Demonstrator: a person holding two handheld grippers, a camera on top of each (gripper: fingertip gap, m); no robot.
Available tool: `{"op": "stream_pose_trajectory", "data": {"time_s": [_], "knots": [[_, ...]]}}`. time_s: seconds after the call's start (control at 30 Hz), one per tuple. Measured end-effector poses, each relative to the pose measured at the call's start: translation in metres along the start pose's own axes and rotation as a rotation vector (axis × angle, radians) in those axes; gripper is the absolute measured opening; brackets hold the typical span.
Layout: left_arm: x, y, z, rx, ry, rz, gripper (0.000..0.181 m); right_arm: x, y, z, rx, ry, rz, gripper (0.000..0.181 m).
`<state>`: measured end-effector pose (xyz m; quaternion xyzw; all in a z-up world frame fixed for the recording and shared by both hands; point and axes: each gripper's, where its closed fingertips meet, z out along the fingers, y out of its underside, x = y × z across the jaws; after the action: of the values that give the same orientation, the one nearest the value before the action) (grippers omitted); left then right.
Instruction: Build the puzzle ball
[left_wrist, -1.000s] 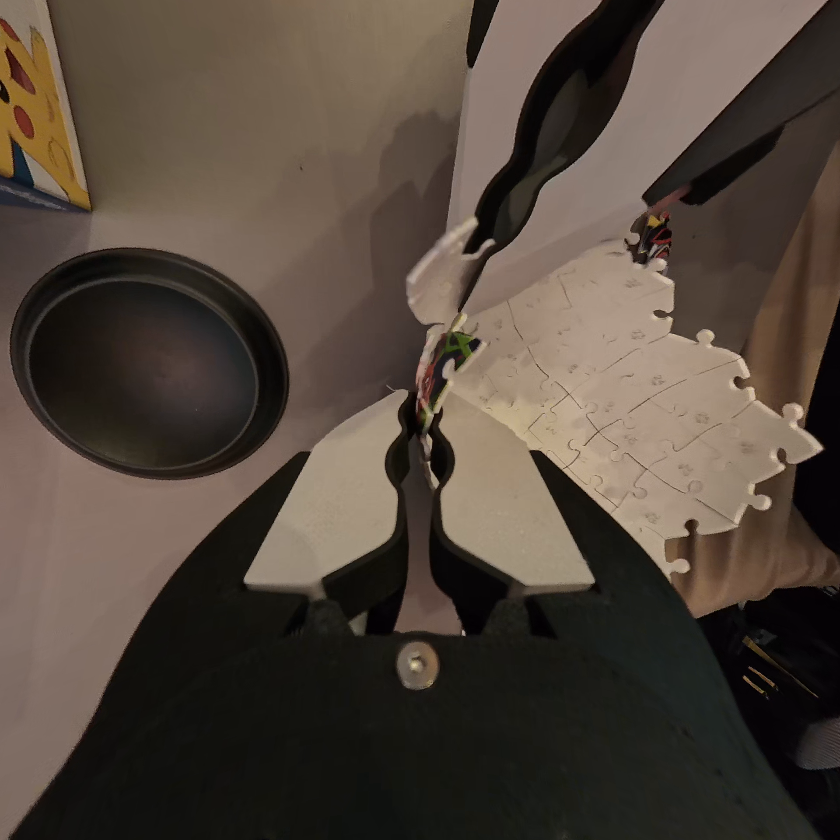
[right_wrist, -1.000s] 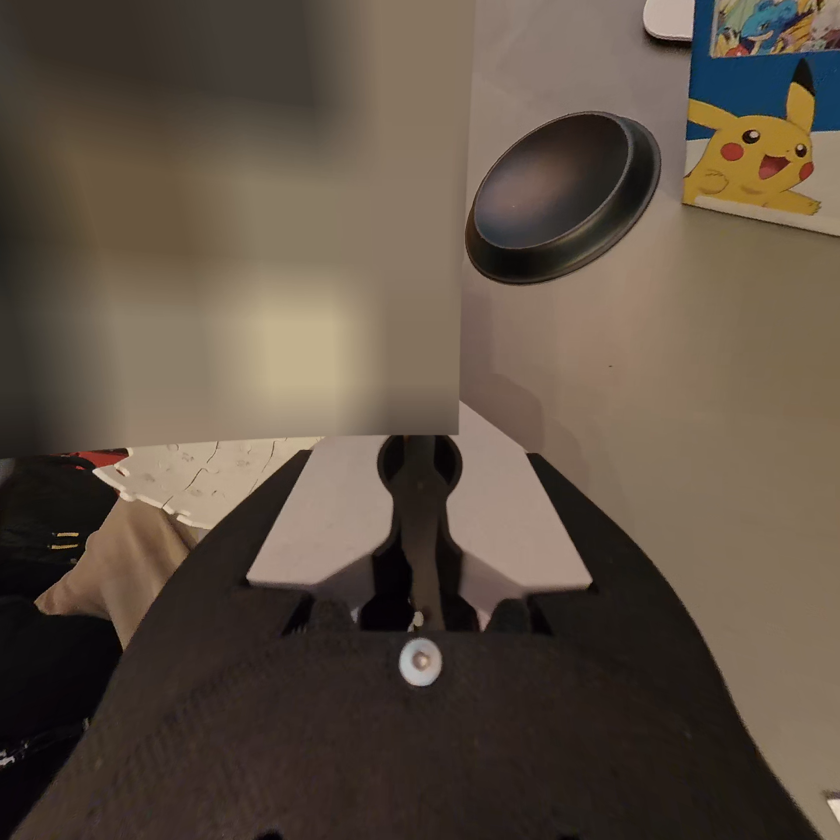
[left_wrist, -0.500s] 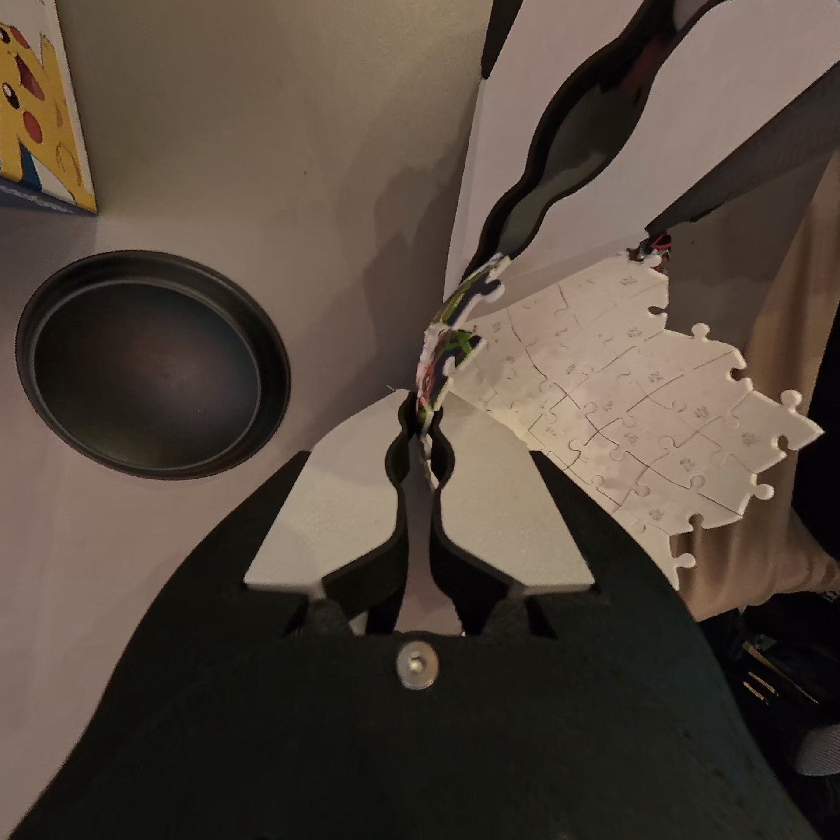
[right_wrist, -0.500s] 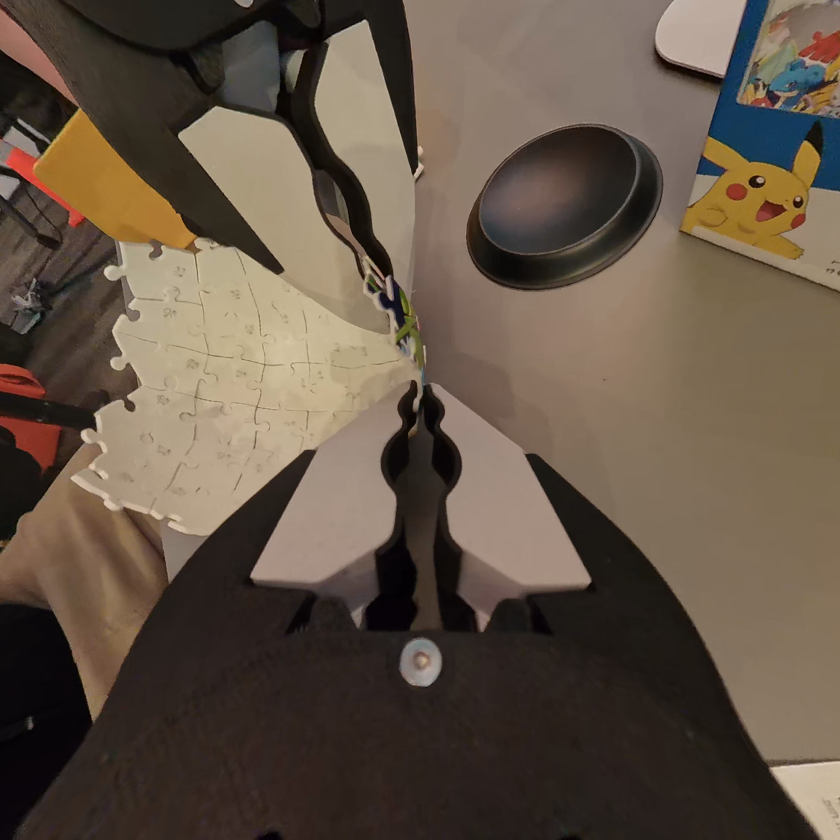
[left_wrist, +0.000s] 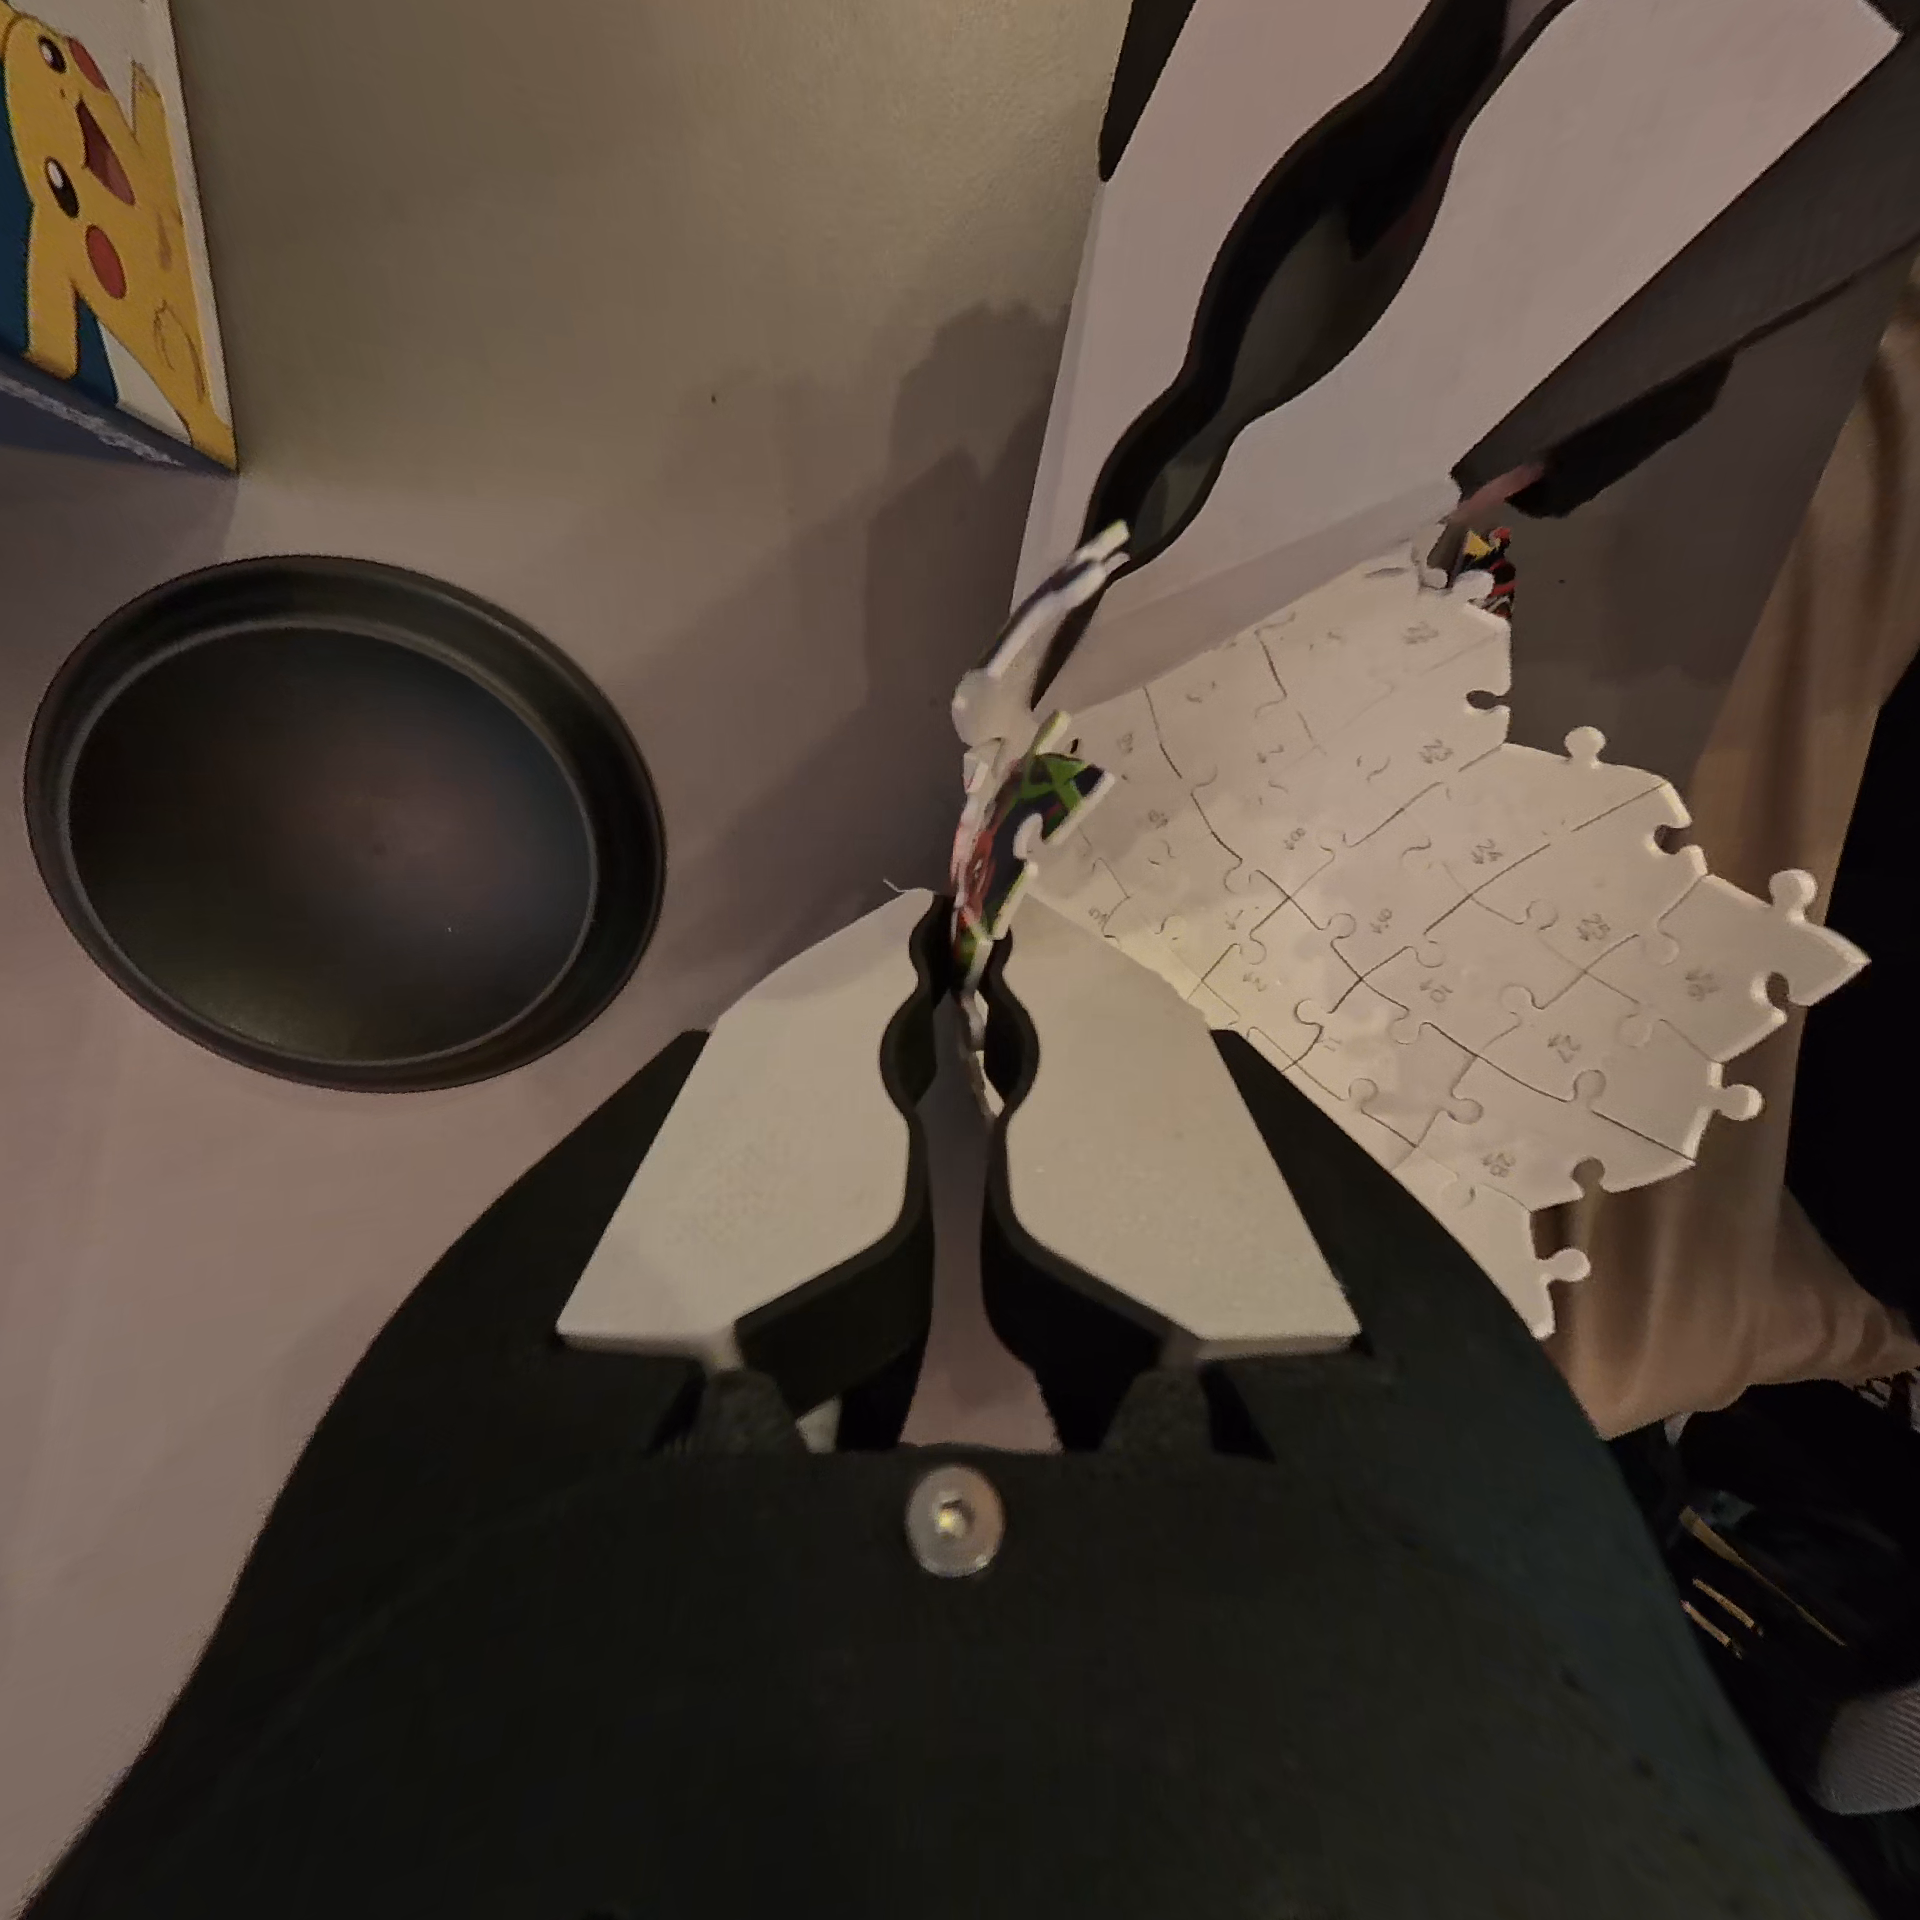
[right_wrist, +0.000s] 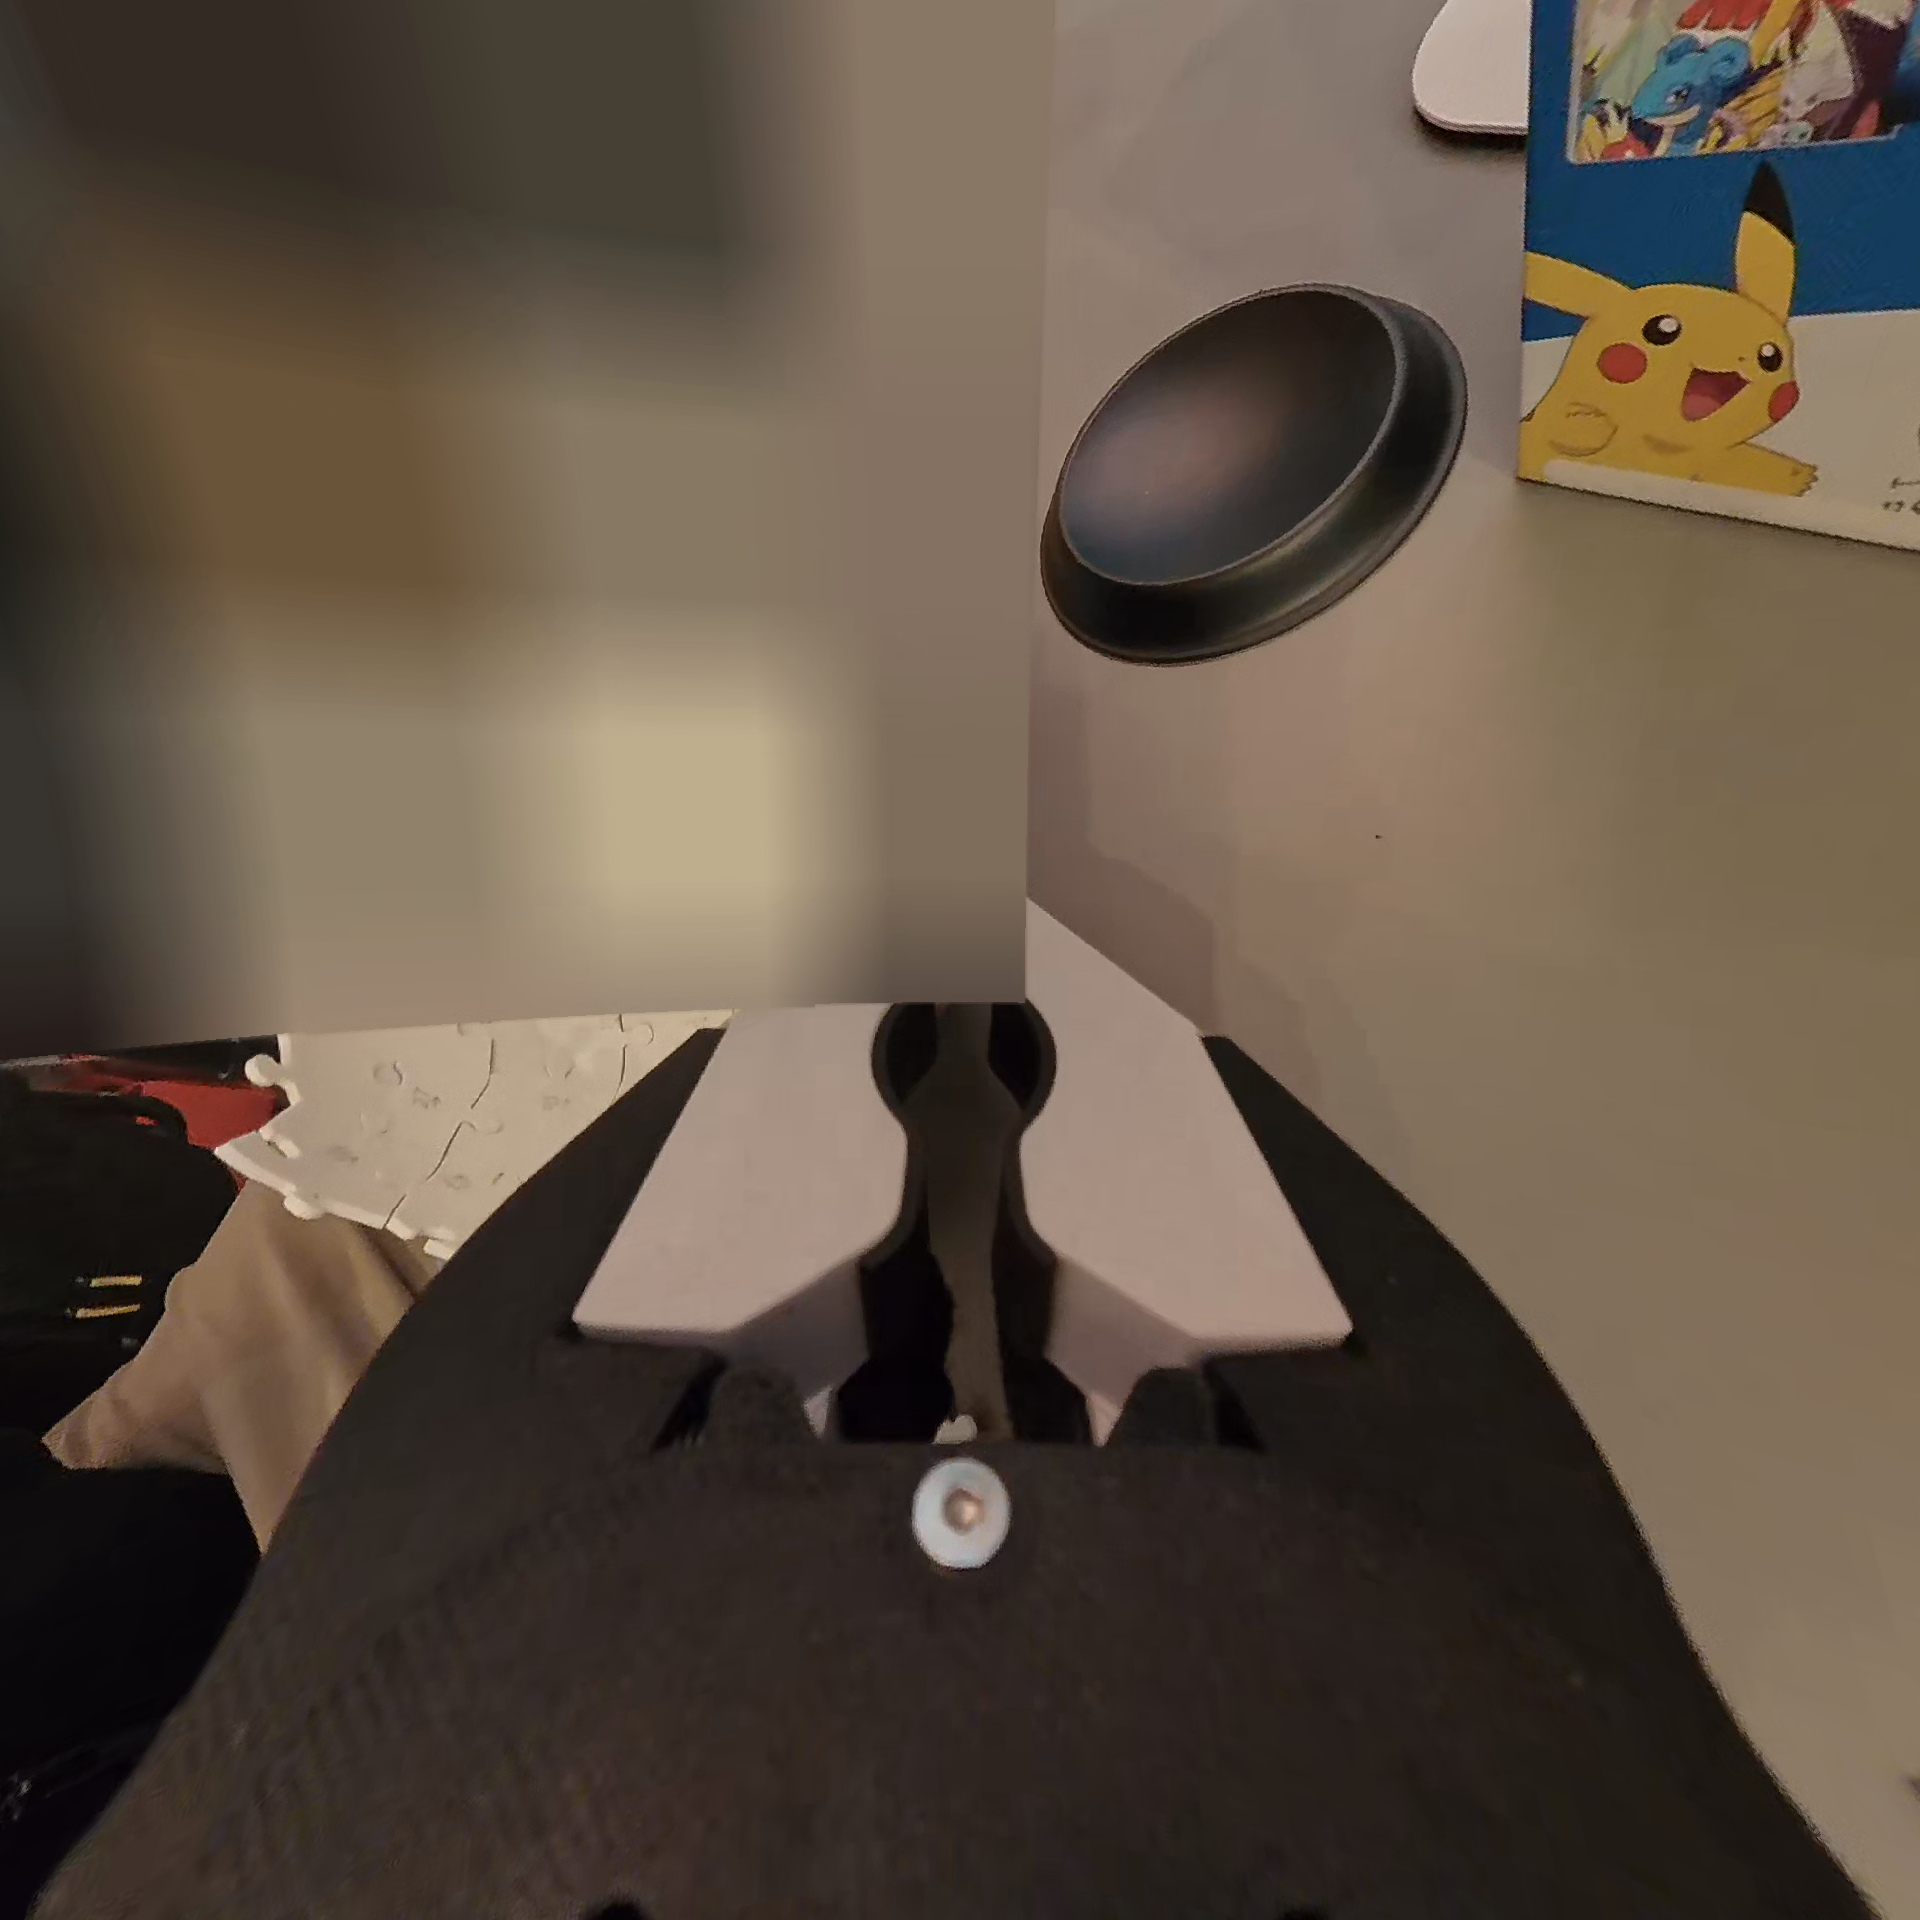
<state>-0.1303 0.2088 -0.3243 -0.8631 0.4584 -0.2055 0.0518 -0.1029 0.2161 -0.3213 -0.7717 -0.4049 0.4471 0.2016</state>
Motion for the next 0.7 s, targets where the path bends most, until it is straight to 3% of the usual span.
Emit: {"op": "stream_pose_trajectory", "data": {"time_s": [0.7], "knots": [[0.0012, -0.001, -0.0001, 0.008, 0.054, -0.003, 0.003, 0.0003, -0.0015, -0.0004, 0.005, 0.043, -0.121, 0.001]]}}
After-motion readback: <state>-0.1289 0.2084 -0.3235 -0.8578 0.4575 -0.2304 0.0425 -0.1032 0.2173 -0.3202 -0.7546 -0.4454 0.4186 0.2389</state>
